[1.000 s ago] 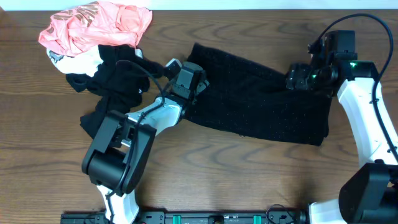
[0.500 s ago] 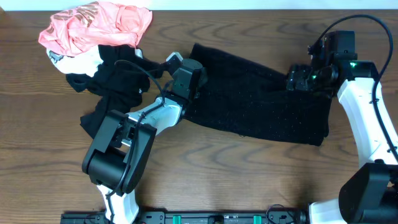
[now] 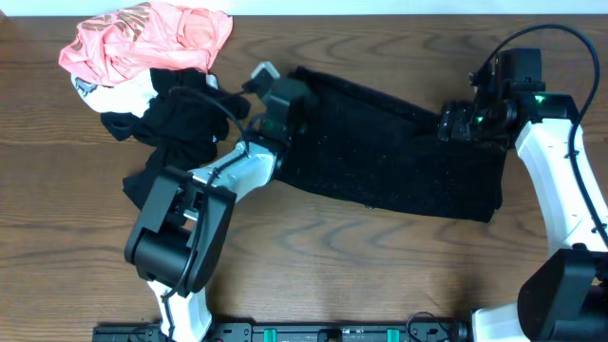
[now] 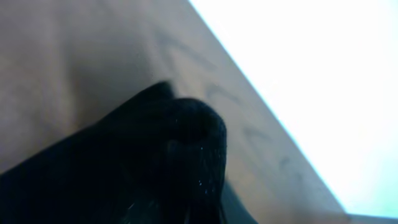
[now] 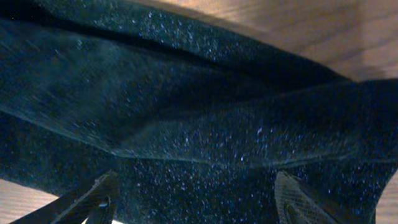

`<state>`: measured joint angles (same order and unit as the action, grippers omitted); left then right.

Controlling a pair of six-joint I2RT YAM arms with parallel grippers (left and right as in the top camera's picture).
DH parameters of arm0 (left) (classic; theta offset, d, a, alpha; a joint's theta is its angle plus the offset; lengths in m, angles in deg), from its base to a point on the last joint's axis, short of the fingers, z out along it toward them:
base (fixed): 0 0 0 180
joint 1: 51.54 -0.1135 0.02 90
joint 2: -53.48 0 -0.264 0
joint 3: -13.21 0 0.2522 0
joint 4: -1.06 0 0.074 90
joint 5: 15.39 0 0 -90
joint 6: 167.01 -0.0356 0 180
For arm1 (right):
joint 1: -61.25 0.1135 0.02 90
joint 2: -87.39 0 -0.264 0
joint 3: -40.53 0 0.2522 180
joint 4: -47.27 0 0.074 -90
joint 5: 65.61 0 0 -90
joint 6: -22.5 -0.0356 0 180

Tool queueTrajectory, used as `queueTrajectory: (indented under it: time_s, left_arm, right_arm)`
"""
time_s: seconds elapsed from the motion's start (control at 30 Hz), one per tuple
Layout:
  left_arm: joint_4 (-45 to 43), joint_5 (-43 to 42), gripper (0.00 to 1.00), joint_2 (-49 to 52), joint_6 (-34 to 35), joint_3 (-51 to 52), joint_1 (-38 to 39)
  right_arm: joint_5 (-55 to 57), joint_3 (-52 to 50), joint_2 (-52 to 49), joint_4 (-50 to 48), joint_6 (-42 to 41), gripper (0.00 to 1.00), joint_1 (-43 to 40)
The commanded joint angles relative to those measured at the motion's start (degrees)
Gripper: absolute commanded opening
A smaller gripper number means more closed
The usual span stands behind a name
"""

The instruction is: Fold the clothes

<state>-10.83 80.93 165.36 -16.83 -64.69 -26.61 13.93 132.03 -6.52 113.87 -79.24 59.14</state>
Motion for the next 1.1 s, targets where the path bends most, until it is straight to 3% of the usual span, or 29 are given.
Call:
queueTrajectory:
  time_s: [0.0,0.2,0.3,0.4,0.57,0.8,1.07]
  left_arm:
    - [-0.6,1.7,0.10,0.8,-1.7,-4.8,-0.7]
    - [-3.0,1.8,0.14,5.7,-1.6,-10.0,-0.3]
    - [-3.8,1.8,0.64,8.5,-1.6,-11.3,0.2]
    - [-3.7,1.6,0.96,10.3,-2.4,-11.3,0.3]
    - [-3.2,1.2,0.98,10.9,-7.6,-11.3,0.3]
    - [2.7,-7.8,0.98,9.2,-12.7,-11.4,-1.2]
    - [17.6,-10.2,0.98,4.7,-33.1,-11.4,-3.3]
  right_arm:
    - [0.2,0.3,0.6,1.2,-0.6,0.77,-0.5]
    - [-0.6,0.3,1.0,3.4,-0.4,0.74,-0.5]
    - [-0.5,0.3,2.5,3.3,0.6,0.76,-0.4]
    - [-0.5,0.3,5.1,2.4,1.6,0.80,-0.4]
    - [-0.5,0.3,10.0,1.7,2.4,0.86,0.6]
    - [-0.2,0.2,9.5,2.2,2.6,0.86,4.4]
    - [-1.7,0.2,-0.4,-5.0,-0.5,0.85,4.8]
